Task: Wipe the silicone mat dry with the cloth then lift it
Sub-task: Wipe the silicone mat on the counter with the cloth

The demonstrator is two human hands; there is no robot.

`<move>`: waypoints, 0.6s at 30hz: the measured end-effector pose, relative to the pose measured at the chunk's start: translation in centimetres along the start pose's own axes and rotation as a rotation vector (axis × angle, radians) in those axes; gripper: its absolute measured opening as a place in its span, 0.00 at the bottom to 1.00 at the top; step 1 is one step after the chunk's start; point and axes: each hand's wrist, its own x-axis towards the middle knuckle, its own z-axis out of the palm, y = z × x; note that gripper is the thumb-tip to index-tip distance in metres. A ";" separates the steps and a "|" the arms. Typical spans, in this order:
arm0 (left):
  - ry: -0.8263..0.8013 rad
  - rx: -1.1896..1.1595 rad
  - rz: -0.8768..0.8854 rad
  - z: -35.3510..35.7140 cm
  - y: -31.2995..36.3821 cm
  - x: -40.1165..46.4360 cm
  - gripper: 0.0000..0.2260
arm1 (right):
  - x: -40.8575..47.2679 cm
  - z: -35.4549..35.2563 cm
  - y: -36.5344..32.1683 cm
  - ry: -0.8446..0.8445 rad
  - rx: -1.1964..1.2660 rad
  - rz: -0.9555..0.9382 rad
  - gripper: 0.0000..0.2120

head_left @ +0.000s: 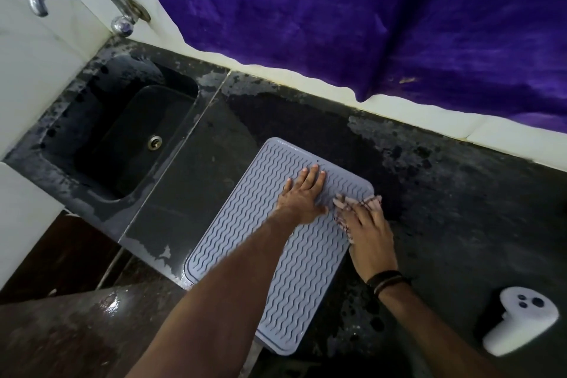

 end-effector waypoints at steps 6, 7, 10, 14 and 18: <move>0.011 -0.006 0.013 0.1 0.1 -0.3 0.43 | 0.2 -1.1 -0.1 0.019 0.029 -0.055 0.36; 0.011 -0.003 0.013 0.0 0.2 -0.4 0.43 | 1.5 -1.5 0.0 0.051 0.028 -0.033 0.33; 0.005 0.005 0.002 -0.2 0.5 -0.4 0.42 | 5.0 -2.1 0.2 0.088 0.024 -0.009 0.31; -0.009 0.012 -0.003 -0.3 0.6 -0.5 0.42 | 5.5 -0.7 0.2 0.047 -0.002 -0.028 0.28; -0.003 -0.003 0.000 -0.3 0.4 -0.4 0.43 | 3.1 0.5 0.3 0.050 0.042 -0.026 0.30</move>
